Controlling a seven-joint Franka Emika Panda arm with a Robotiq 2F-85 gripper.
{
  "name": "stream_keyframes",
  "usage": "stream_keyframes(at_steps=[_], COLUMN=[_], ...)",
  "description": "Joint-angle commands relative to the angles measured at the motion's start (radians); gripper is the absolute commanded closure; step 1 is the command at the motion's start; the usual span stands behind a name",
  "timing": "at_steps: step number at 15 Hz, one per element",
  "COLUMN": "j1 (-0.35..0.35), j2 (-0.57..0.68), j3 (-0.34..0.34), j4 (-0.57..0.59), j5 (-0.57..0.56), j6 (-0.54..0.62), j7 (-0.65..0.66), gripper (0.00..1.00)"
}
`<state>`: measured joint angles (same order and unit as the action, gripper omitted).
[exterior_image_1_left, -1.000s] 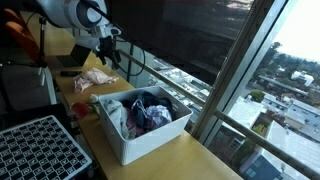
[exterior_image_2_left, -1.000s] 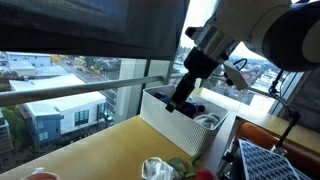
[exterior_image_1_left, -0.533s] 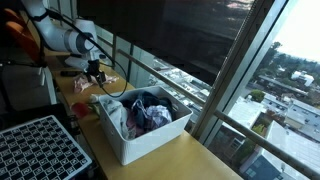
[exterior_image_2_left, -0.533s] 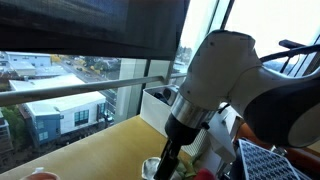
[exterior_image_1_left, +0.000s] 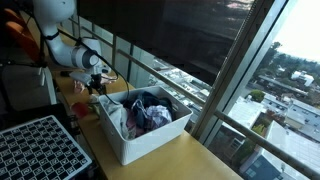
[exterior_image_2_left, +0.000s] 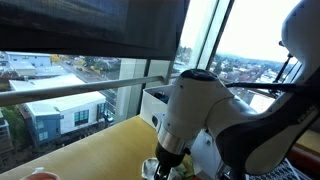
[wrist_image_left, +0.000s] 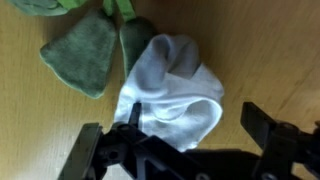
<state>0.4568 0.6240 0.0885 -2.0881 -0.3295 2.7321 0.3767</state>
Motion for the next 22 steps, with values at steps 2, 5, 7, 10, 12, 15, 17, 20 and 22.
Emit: stream_keyframes(at_steps=[2, 5, 7, 10, 12, 15, 17, 20, 22], j1=[0.025, 0.022, 0.024, 0.027, 0.023, 0.021, 0.022, 0.039, 0.056], j2=[0.088, 0.103, 0.103, 0.102, 0.097, 0.091, 0.088, 0.064, 0.031], j3=[-0.028, -0.02, -0.018, -0.015, -0.007, 0.002, 0.01, 0.021, 0.015], j4=[0.063, 0.085, 0.092, 0.102, 0.102, 0.107, 0.116, 0.132, 0.142], j5=[0.036, 0.049, 0.058, 0.07, 0.083, 0.1, 0.113, 0.114, 0.101], j6=[0.001, -0.002, 0.0, 0.0, 0.006, 0.007, 0.004, -0.01, -0.026], j7=[-0.025, -0.035, -0.039, -0.044, -0.053, -0.067, -0.077, -0.09, -0.091], gripper=[0.0, 0.26, 0.41, 0.64, 0.79, 0.99, 1.0, 0.98, 0.98])
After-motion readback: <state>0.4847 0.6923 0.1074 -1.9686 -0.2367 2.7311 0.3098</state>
